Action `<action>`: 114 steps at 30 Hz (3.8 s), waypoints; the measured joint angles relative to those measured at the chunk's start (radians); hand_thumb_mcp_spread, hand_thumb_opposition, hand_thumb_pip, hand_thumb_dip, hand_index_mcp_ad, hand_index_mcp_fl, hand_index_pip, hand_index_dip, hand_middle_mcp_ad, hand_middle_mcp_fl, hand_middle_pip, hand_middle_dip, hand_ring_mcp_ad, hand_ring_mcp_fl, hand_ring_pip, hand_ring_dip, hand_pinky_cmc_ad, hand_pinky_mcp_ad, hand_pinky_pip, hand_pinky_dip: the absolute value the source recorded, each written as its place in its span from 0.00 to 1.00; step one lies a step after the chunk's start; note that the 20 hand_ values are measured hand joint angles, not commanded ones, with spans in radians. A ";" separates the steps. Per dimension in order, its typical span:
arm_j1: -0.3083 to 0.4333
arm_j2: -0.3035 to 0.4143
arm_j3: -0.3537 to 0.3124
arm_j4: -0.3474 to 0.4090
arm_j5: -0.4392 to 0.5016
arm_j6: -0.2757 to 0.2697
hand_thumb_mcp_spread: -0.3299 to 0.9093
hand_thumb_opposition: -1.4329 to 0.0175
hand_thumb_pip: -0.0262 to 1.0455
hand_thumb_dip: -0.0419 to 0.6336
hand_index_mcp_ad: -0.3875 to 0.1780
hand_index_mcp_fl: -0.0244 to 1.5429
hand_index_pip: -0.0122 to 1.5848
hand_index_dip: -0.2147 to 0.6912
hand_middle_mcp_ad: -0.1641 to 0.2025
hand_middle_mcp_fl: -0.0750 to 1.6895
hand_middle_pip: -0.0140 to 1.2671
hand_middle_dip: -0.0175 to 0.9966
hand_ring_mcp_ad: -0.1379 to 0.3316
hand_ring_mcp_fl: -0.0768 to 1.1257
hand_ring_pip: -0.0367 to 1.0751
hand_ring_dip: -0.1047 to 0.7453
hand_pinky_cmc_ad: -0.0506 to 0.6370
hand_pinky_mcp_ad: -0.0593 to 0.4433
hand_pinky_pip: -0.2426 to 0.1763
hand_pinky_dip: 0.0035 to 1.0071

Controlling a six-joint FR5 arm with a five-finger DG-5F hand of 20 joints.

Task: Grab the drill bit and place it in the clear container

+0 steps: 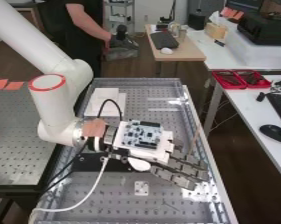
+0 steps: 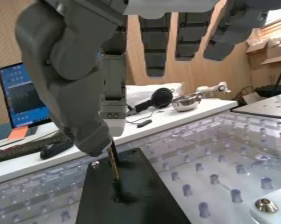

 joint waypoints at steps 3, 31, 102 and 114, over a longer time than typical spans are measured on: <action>-0.001 -0.001 0.002 -0.002 0.007 -0.001 0.65 0.35 0.59 0.46 0.45 0.31 0.78 0.30 0.75 0.12 0.12 0.14 0.61 0.08 0.12 0.06 0.39 0.44 0.36 0.18; 0.005 -0.014 0.013 -0.006 0.003 0.002 0.70 0.35 0.53 0.46 0.44 0.45 0.82 0.29 0.72 0.13 0.12 0.14 0.61 0.09 0.12 0.06 0.38 0.44 0.36 0.18; -0.007 -0.009 0.013 -0.004 -0.032 -0.084 0.65 0.35 0.57 0.46 0.44 0.47 0.83 0.29 0.68 0.13 0.12 0.14 0.64 0.10 0.13 0.07 0.38 0.41 0.36 0.18; -0.004 -0.010 0.020 -0.020 -0.033 -0.074 0.69 0.34 0.55 0.46 0.42 0.39 0.72 0.30 0.68 0.15 0.12 0.14 0.64 0.10 0.12 0.08 0.43 0.41 0.36 0.18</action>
